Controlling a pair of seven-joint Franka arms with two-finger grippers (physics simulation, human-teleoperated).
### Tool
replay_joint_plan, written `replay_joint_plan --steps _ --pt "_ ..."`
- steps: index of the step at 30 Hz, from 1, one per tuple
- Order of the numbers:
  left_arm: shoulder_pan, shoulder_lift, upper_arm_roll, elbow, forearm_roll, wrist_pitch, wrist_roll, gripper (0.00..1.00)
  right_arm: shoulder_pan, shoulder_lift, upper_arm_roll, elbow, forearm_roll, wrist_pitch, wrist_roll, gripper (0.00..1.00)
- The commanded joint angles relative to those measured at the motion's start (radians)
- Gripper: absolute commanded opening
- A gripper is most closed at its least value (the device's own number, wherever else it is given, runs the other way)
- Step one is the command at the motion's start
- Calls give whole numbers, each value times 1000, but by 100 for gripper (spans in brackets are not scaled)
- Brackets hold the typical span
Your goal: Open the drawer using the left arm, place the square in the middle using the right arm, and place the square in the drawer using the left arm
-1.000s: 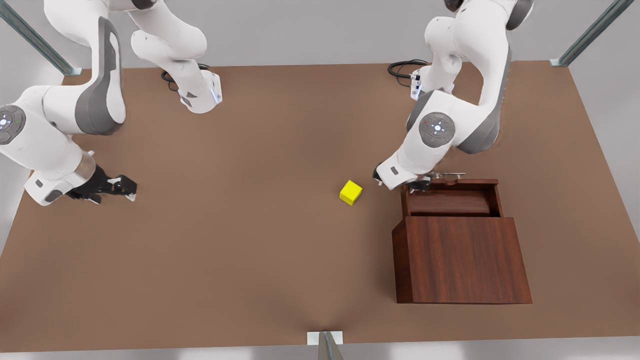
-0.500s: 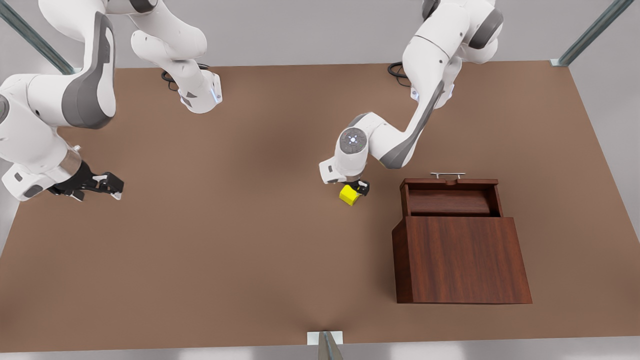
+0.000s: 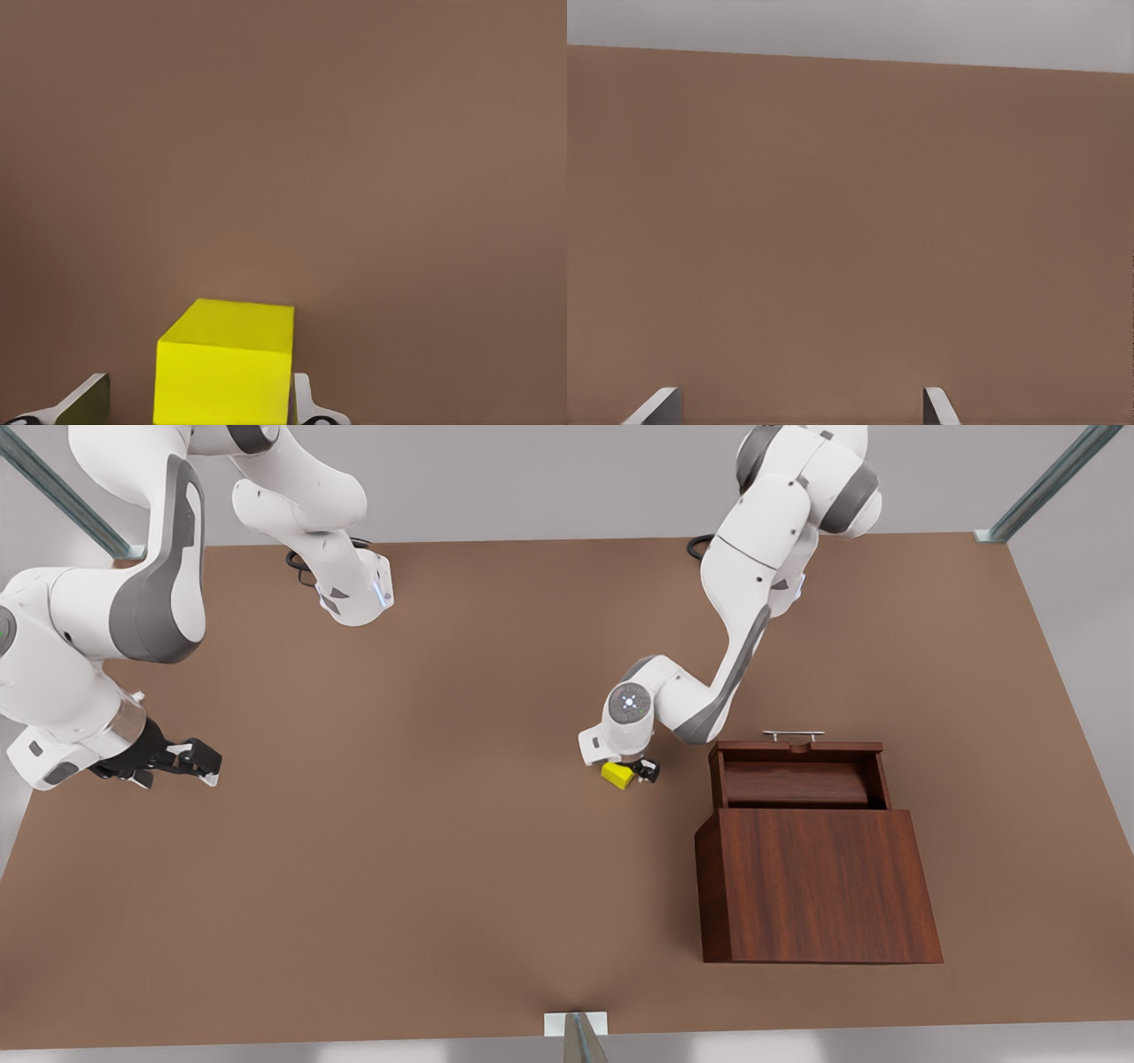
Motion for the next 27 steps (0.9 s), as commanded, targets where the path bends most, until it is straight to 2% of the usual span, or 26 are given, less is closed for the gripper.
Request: replay_joint_plan --steps 1,7,8,10,12,15,23,27 --pt "-3 2 0 0 1 0 -2 100 0 0 1 0 -1 0 0 100" --pt "-21 48 0 0 1 25 -29 100 0 8 1 3 1 0 0 100" --pt "-21 50 0 0 1 26 -29 93 0 12 1 15 1 -2 0 100" --pt "-21 54 0 2 1 31 -29 71 0 12 1 15 1 -3 0 100" --pt "-21 56 0 3 1 31 -29 64 0 11 1 17 1 -3 2 100" --pt "-21 56 0 3 1 31 -32 61 0 12 1 15 1 -2 0 100" --pt "-21 44 0 17 1 18 -52 61 0 12 1 17 1 -2 2 100" --pt "-20 -16 -2 83 -4 -103 -68 63 -2 12 0 38 1 -12 0 100"
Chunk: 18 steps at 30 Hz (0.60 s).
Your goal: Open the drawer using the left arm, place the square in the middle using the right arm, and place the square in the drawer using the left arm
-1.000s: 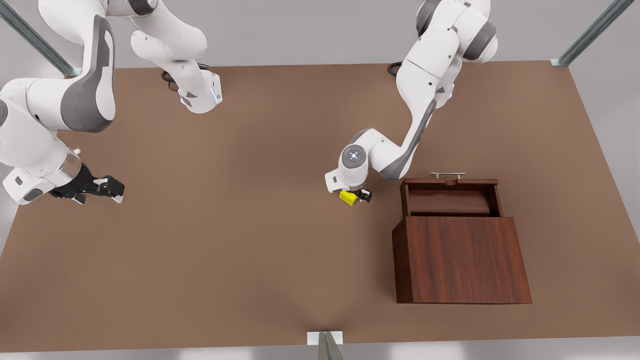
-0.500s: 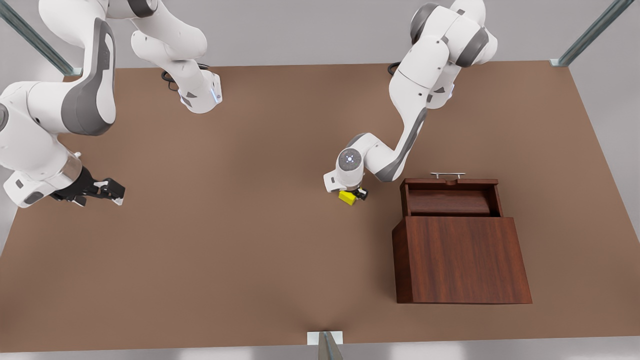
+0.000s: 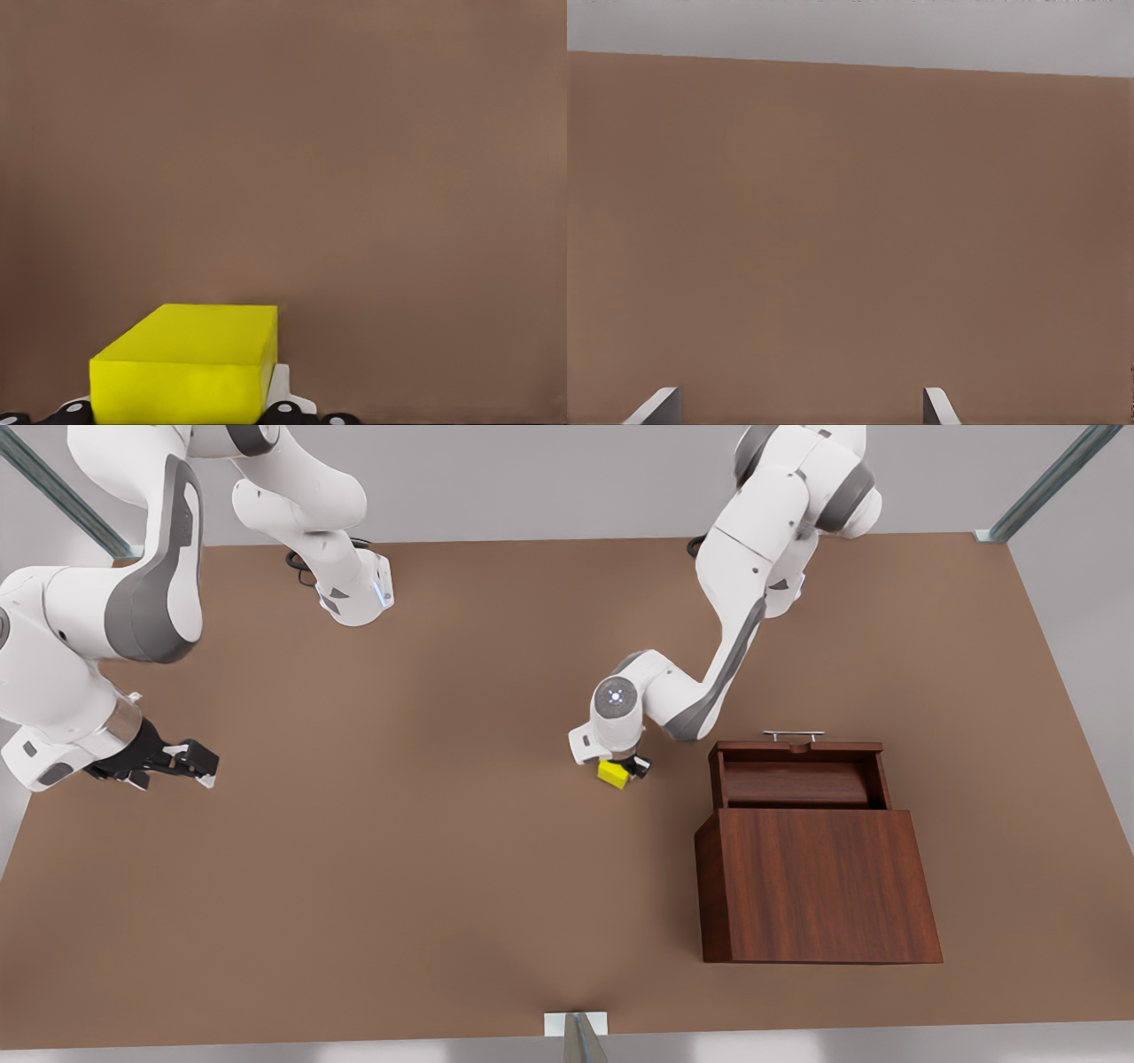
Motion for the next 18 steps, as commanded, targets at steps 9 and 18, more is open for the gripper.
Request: replay_joint_plan --steps 9,18 --pt "12 -241 140 54 -164 -301 255 63 6 8 2 2 2 1 0 100" --pt "11 -270 462 2 -207 -348 757 63 7 7 2 2 2 0 2 100"
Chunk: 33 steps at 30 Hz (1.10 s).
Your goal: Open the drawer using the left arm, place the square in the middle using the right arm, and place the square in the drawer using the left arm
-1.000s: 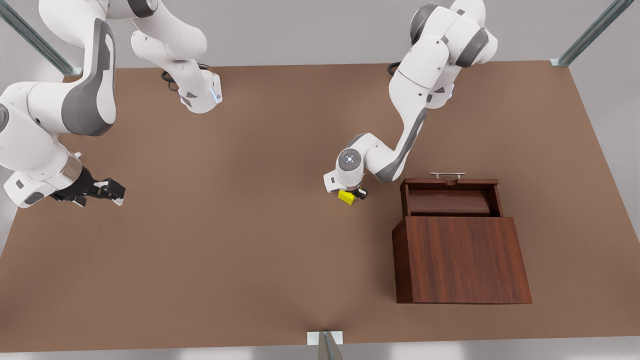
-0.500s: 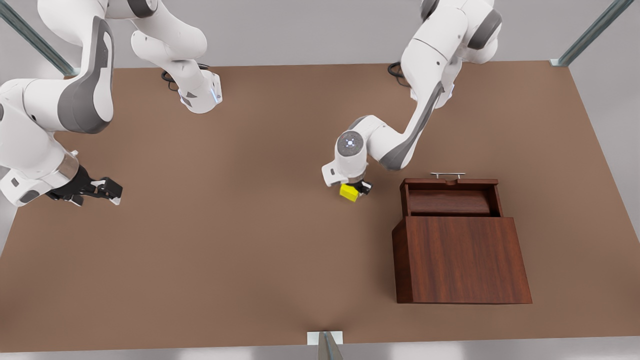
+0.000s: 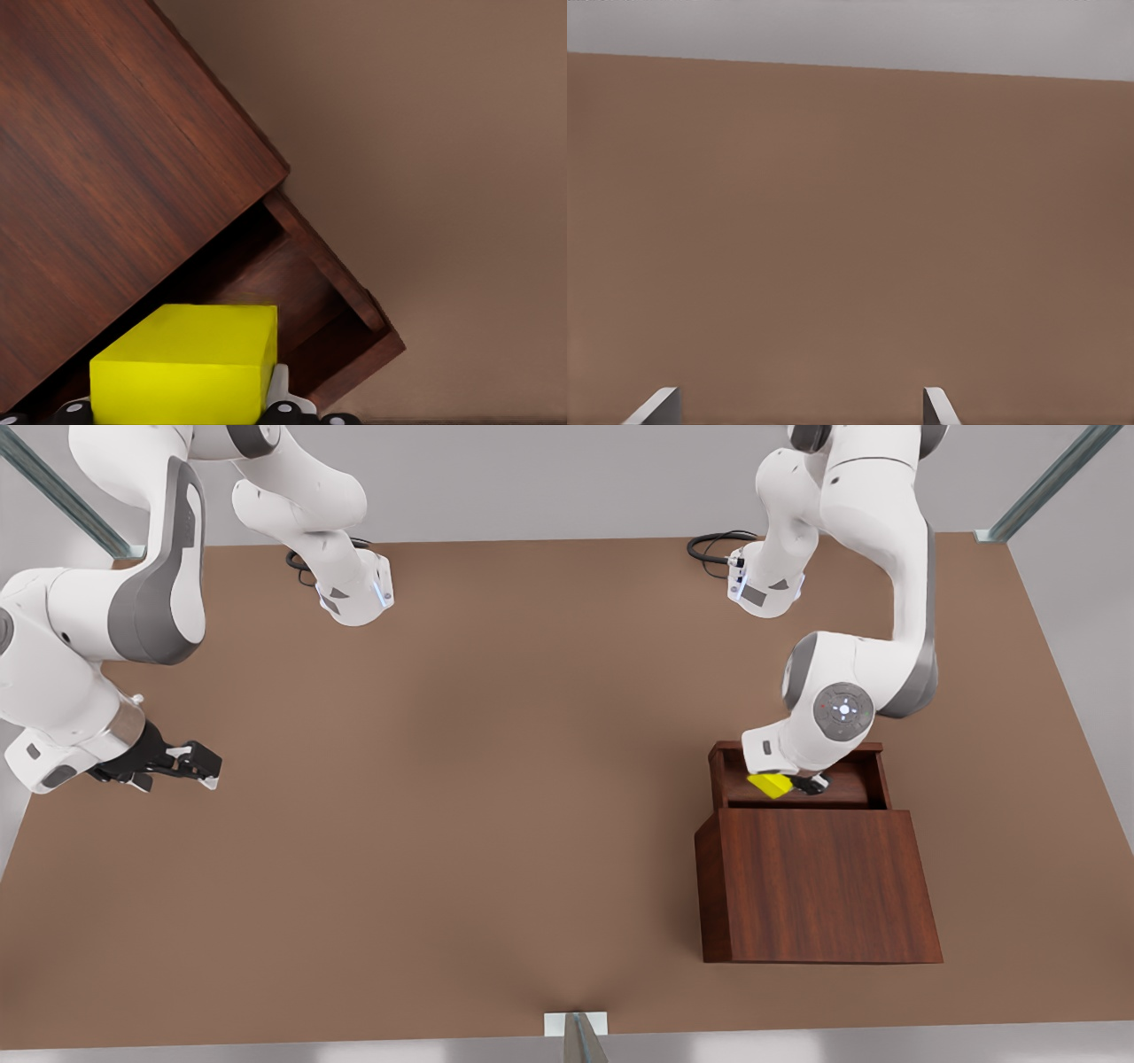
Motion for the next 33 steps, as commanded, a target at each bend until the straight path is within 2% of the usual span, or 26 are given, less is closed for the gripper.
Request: replay_joint_plan --steps 1,4,13,14,15,21,22,23,24,27,30,32,33 --pt "1 0 8 -6 -38 -3 19 63 0 0 0 -1 0 0 0 100" --pt "0 -12 60 -29 -38 -4 143 63 0 0 0 0 0 0 0 100" --pt "4 31 66 -57 -41 13 179 69 -3 6 0 0 2 5 0 100" --pt "4 40 66 -55 -53 16 179 90 -3 6 0 0 2 5 0 100" --pt "4 43 66 -55 -53 16 179 100 -3 6 0 2 2 5 0 100" --pt "1 44 68 -52 -63 5 162 100 -1 6 0 2 2 6 0 100" --pt "0 23 69 -43 -63 -30 56 100 0 6 0 2 2 8 0 100" --pt "0 6 69 -9 -64 -74 -2 100 0 6 0 2 2 8 0 100" --pt "1 6 68 56 -66 -154 -241 100 2 6 0 0 0 3 0 100" --pt "3 6 69 225 -63 -168 -493 100 8 -26 3 -3 -5 -44 0 100" --pt "13 3 54 304 -52 -164 -588 100 -6 -25 -2 3 -5 -23 -3 100" --pt "384 -40 -375 340 80 -159 -593 100 -14 -15 -2 2 -3 29 -3 100" --pt "481 -63 -481 334 124 -159 -593 100 -12 -17 -2 2 -2 35 -3 100"
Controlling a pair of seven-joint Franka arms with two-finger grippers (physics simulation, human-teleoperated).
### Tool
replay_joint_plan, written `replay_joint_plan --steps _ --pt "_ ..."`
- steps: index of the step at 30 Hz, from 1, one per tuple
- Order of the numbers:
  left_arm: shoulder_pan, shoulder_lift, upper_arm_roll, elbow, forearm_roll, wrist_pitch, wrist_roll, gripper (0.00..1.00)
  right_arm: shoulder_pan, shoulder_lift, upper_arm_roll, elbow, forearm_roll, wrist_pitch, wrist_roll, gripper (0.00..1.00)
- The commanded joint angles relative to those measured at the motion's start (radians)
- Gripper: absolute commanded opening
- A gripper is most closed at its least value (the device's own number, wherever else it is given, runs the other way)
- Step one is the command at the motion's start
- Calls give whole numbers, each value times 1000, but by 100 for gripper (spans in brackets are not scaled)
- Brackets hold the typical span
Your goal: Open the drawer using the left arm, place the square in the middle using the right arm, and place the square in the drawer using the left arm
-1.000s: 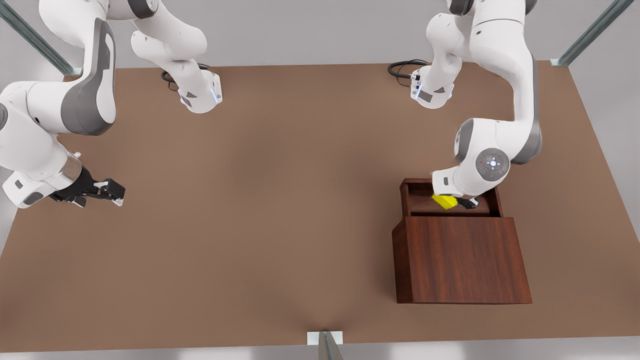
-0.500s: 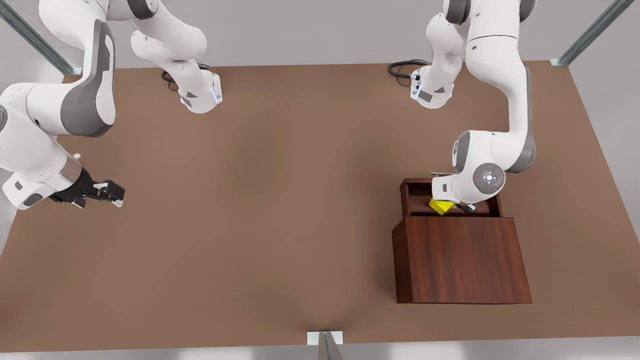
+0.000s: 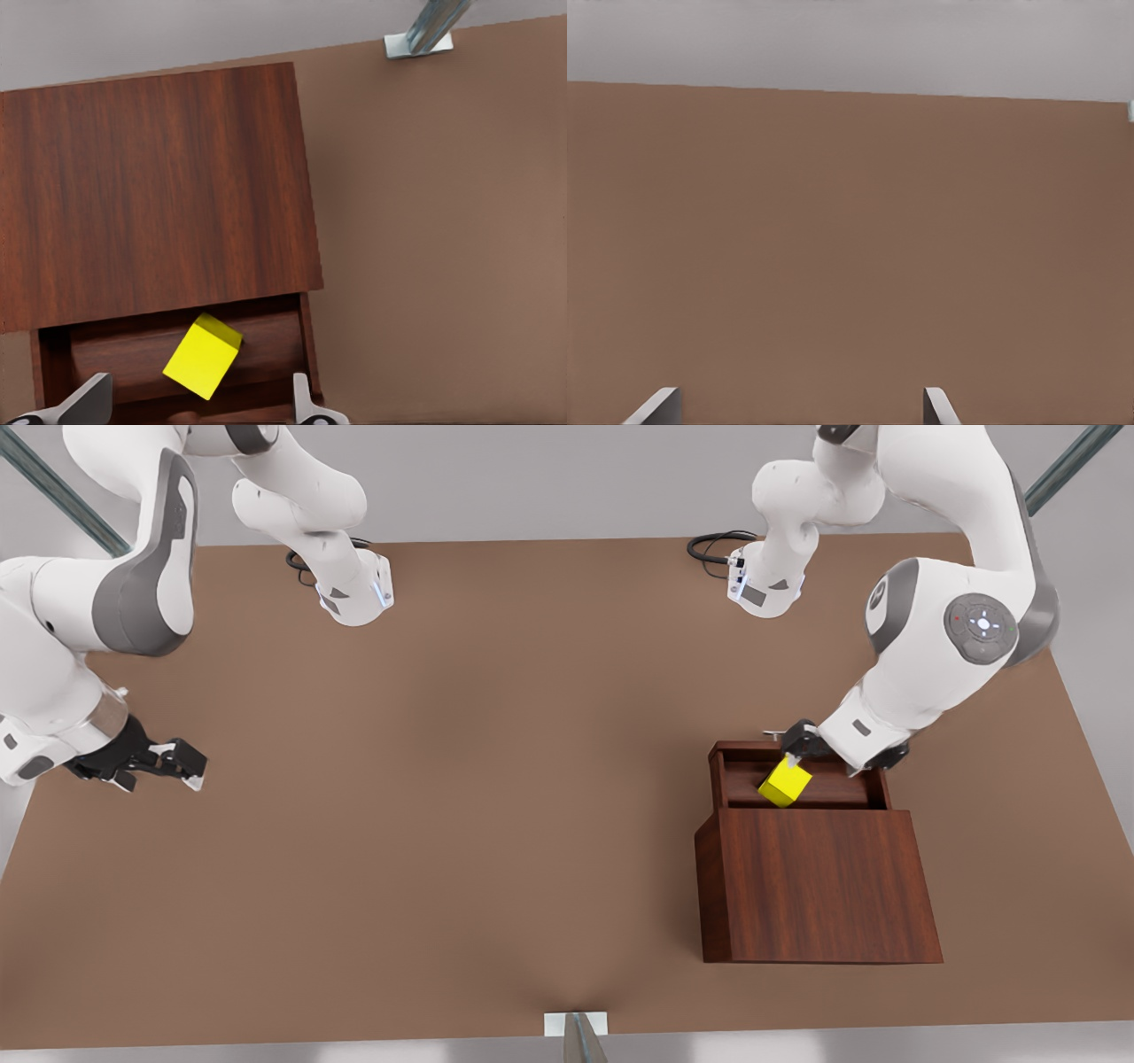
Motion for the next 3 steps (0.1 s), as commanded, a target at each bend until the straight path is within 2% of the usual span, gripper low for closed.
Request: replay_joint_plan --steps 1,3 --pt "39 -6 -43 -5 126 0 0 100 -1 2 0 0 0 3 1 100" --pt "59 -29 -73 -34 147 8 0 100 -19 5 -5 14 -2 5 2 100"
